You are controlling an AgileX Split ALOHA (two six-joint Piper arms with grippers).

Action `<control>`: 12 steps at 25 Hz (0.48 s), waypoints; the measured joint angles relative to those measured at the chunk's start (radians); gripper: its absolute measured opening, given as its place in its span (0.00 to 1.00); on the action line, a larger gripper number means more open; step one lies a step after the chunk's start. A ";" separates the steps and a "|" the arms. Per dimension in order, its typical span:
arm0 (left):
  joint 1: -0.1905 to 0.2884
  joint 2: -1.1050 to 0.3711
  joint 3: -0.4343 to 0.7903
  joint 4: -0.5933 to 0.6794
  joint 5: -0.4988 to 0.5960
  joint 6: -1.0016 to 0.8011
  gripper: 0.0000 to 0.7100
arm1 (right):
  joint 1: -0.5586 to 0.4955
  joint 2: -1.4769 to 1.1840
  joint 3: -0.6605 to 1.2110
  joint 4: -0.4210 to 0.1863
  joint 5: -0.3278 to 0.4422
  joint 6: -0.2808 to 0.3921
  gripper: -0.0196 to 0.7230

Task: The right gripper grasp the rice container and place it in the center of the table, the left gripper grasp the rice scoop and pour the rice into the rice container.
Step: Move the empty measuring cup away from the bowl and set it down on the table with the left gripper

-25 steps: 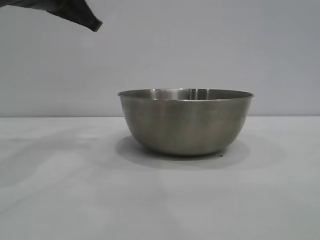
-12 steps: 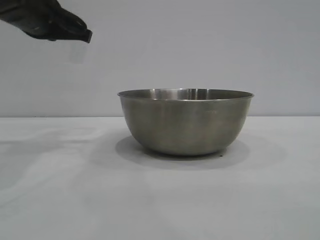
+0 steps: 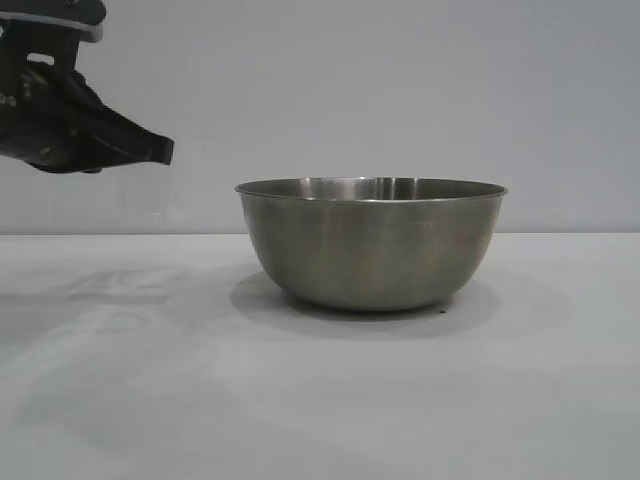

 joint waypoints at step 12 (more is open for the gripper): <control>0.000 0.030 0.000 -0.012 -0.021 -0.008 0.00 | 0.000 0.000 0.000 0.000 0.000 0.000 0.67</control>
